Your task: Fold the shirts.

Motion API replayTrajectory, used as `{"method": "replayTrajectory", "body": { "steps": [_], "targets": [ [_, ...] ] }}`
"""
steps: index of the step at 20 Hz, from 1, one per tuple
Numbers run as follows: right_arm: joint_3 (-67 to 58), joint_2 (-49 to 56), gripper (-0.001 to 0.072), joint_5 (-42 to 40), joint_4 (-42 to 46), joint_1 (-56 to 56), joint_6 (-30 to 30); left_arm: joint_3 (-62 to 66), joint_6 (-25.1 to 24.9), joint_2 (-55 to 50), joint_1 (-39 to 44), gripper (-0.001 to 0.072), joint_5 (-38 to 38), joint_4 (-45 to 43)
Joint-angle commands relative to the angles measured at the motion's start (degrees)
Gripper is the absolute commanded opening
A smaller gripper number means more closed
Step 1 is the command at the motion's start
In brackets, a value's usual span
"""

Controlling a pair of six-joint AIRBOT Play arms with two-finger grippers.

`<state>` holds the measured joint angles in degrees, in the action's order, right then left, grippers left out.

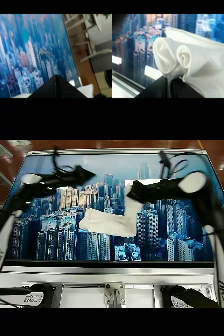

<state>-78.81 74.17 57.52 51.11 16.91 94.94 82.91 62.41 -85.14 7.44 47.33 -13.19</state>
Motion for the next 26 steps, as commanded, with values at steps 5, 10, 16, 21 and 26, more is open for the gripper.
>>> {"method": "replayTrajectory", "body": {
  "steps": [5,10,16,21,26],
  "targets": [
    [0.0,19.91,0.006,-35.01,-14.49,20.74,0.15,-0.04,-0.42,20.96,-21.46,0.0037,11.93,-0.92],
    [0.0,28.63,0.0087,-40.98,-25.92,25.24,0.15,-0.04,-0.42,26.75,-24.3,0.0037,13.49,-0.98],
    [0.0,26.18,0.06,-35.56,-26.36,21.24,-3.39,-0.04,-0.22,26.56,-24.22,0.0037,14.86,-3.56],
    [0.0,16.44,0.06,-4.35,-0.9,5.42,-2.82,-0.04,-0.26,26.56,-24.24,0.0038,15.39,-5.46],
    [1.62,14.84,0.0683,22.14,21.57,-7.67,4.46,-0.04,-0.28,26.53,-24.22,0.0038,15.45,-7.93]
  ]
}}
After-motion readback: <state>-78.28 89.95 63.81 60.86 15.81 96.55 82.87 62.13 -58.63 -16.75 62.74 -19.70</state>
